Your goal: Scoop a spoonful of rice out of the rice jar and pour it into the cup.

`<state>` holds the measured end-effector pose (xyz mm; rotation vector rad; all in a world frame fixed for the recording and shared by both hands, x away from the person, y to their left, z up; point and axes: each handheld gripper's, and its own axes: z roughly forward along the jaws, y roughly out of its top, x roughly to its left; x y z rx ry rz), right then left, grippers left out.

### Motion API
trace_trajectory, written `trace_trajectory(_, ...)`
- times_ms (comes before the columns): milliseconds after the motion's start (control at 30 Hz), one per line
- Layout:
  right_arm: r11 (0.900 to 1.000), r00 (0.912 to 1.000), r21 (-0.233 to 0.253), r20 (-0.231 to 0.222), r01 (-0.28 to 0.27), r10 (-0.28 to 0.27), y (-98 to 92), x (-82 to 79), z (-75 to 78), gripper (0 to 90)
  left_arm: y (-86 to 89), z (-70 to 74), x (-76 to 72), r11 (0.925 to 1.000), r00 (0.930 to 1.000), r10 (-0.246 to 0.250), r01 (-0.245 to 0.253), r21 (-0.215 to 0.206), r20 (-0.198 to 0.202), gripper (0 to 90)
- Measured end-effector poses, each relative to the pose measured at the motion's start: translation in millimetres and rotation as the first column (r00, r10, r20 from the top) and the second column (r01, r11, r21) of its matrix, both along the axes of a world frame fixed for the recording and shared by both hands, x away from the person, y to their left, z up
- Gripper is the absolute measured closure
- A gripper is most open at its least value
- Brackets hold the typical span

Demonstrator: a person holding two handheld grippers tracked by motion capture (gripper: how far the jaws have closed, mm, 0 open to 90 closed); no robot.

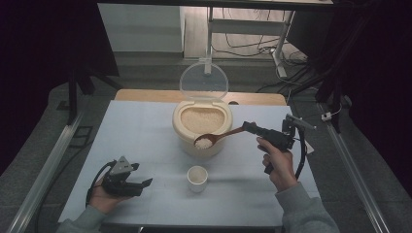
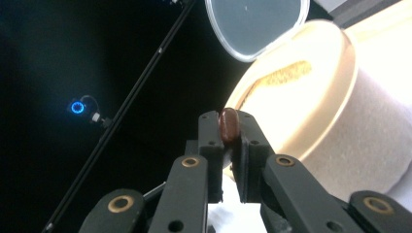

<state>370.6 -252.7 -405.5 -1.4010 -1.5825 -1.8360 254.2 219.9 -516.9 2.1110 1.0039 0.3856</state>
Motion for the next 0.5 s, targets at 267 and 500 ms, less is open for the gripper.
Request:
trace_trajectory(267, 0.999, 0.9994, -0.026, -0.022, -0.029, 0.029, -2.0, -7.0, -12.5, 83.1, -0.3, -0.3, 0.3, 1.0, 1.0, 0.0, 0.0, 0.004, -0.002, 23.2)
trace_trajectory(500, 0.997, 0.9985, -0.068, -0.029, -0.047, 0.046, -1.0, -10.8, -22.4, 83.0, -0.9, -0.7, 0.6, 1.0, 1.0, -0.002, 0.002, 0.007, -0.003, 23.2)
